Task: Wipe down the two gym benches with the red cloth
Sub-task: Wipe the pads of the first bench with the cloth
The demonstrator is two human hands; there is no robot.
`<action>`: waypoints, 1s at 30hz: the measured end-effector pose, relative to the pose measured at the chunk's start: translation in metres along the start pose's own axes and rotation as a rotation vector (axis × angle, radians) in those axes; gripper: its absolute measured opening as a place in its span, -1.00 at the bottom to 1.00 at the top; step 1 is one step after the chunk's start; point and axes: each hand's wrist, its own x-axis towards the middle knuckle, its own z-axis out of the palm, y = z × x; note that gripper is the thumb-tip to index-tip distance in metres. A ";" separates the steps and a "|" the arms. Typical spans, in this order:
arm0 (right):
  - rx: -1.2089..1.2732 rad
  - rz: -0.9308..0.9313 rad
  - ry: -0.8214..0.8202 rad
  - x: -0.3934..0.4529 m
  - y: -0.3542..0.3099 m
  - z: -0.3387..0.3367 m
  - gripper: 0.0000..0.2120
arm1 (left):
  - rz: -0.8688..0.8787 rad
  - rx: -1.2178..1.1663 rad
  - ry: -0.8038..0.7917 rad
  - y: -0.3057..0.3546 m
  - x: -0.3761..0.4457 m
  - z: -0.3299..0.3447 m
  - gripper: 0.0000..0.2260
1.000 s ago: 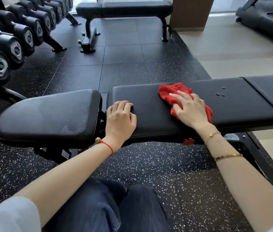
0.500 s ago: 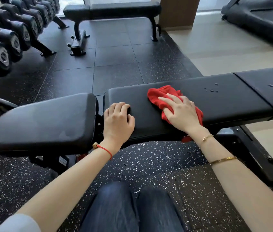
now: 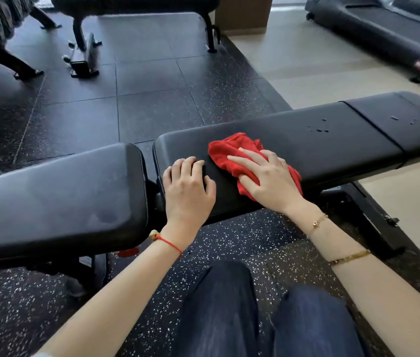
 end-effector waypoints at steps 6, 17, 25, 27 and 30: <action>-0.055 0.131 -0.010 0.029 0.020 -0.004 -0.55 | -0.004 -0.001 -0.012 0.000 -0.001 0.000 -0.65; -0.048 0.099 -0.033 0.067 -0.006 0.008 -0.55 | -0.018 0.028 0.042 0.000 0.003 0.004 -0.70; 0.013 -0.130 0.006 0.021 0.043 -0.003 -0.56 | -0.029 0.015 0.074 0.004 0.002 0.003 -0.70; 0.000 -0.079 0.017 0.034 0.064 -0.007 -0.57 | -0.036 0.003 0.068 0.005 0.002 0.003 -0.69; -0.039 0.045 -0.012 0.073 0.077 -0.009 -0.56 | -0.050 0.000 0.070 0.007 0.002 0.002 -0.71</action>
